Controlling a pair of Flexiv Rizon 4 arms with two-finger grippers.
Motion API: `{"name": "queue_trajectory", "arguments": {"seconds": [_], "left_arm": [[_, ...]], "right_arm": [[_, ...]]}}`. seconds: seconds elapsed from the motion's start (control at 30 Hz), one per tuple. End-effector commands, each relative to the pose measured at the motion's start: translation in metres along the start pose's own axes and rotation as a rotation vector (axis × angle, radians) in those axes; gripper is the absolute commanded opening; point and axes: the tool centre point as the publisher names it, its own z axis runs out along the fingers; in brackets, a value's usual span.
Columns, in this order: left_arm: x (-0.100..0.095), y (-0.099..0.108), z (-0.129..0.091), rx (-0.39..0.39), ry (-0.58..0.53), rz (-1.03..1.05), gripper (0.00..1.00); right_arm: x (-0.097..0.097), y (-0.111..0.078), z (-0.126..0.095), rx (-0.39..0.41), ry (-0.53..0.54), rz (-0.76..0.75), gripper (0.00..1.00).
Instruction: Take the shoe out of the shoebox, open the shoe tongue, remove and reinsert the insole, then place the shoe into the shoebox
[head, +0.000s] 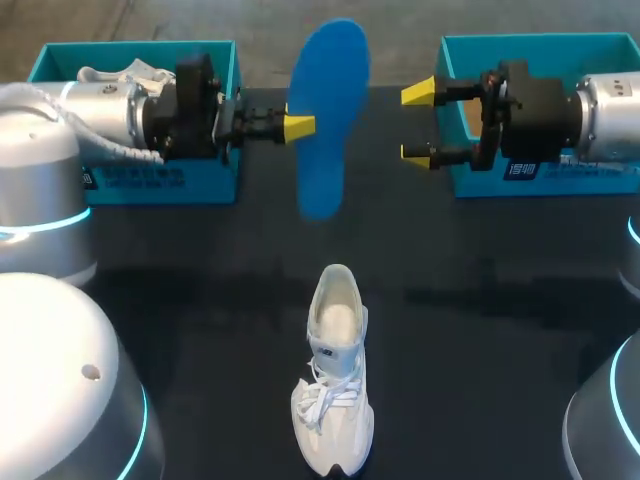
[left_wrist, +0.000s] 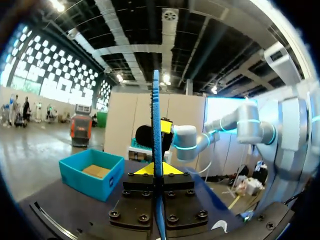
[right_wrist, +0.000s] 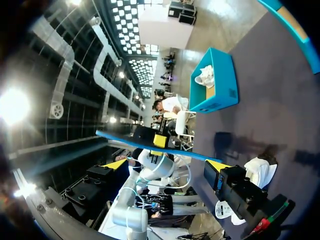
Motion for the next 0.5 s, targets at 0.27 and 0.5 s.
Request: {"name": "queue_trajectory", "arguments": {"seconds": [0.27,0.5], "left_arm": [[-0.002,0.003,-0.013,0.088,-0.015,-1.314,0.00],[-0.006,0.025,-0.012,0.151,-0.058,-1.495,0.00]], "right_arm": [[0.000,0.000,0.002,-0.002,-0.002,0.000,1.00],[0.000,0.000,0.002,-0.002,-0.002,0.000,1.00]]}}
